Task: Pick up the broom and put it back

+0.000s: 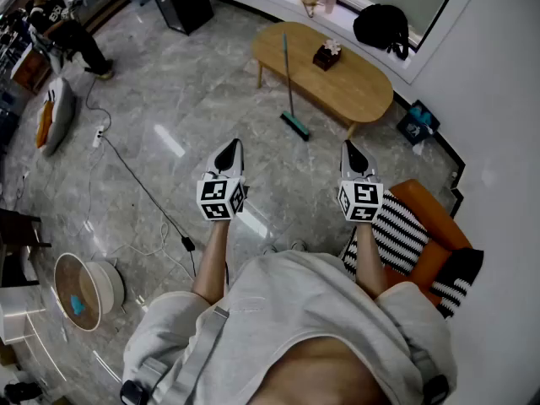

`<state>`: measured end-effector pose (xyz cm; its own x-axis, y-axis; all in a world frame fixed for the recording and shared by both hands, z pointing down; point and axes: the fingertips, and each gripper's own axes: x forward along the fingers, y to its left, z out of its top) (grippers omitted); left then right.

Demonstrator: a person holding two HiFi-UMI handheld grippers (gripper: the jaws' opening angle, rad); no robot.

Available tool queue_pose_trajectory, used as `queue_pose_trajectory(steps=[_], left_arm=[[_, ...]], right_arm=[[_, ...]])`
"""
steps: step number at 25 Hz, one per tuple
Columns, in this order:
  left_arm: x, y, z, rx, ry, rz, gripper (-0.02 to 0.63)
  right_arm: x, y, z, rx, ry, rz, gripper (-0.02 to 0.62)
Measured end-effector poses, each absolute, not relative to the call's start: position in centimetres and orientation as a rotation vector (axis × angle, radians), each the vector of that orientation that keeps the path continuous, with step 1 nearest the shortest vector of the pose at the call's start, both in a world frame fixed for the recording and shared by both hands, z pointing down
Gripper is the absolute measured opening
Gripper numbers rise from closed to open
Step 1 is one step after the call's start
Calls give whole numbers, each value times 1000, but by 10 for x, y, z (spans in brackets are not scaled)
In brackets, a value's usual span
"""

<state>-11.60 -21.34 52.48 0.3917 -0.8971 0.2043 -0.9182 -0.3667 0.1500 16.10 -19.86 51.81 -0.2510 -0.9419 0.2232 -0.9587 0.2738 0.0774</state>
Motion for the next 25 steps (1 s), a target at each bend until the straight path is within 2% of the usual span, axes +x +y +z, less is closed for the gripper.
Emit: queue_pose_trajectory(steps=[25], left_arm=[[-123,-208,524,2396,-1629,138,2]], right_arm=[[150,-195,520,1716,-2373,138,3]])
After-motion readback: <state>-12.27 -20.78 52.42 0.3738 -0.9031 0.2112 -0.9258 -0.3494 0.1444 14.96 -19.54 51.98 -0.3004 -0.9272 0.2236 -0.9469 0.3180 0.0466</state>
